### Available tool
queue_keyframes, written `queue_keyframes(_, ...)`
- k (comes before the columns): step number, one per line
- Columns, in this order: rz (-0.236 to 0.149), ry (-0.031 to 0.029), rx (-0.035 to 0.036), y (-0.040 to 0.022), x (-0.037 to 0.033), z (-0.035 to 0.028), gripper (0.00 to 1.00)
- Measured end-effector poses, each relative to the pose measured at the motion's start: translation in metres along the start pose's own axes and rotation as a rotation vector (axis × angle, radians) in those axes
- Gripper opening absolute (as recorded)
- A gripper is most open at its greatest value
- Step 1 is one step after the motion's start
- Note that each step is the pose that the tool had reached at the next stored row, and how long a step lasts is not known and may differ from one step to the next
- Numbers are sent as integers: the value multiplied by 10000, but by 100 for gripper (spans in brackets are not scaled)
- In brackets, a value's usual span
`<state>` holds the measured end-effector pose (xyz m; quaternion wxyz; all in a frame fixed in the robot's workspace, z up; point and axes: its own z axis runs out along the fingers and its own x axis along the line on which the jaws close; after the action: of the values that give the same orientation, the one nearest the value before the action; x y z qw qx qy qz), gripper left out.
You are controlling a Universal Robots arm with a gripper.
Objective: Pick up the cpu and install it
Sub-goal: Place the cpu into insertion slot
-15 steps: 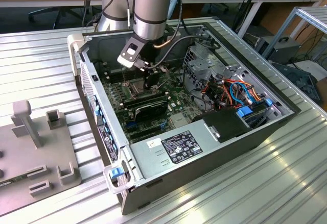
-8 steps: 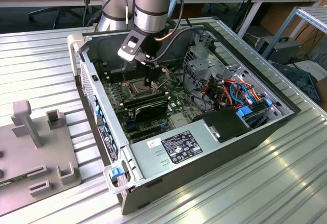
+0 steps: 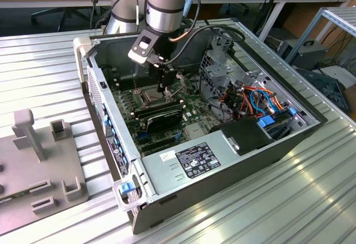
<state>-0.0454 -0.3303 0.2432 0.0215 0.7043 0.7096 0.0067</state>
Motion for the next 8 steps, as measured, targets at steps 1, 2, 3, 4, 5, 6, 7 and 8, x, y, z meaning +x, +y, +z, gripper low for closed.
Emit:
queue_keyframes(1,0,-1,0,0,0,0,68)
queue_keyframes(2,0,-2,0,1,0,-5,68)
queue_keyframes(3,1,0,-1,1,0,-17,68)
queue_keyframes(4,1,-1,0,1,-1,-31,68)
queue_keyframes(5,0,-1,0,2,-1,-43,68)
queue_keyframes(6,1,0,-1,2,-1,-55,68)
queue_keyframes(7,1,-1,0,3,-2,-73,68)
queue_keyframes(8,0,1,-1,3,-1,-75,68)
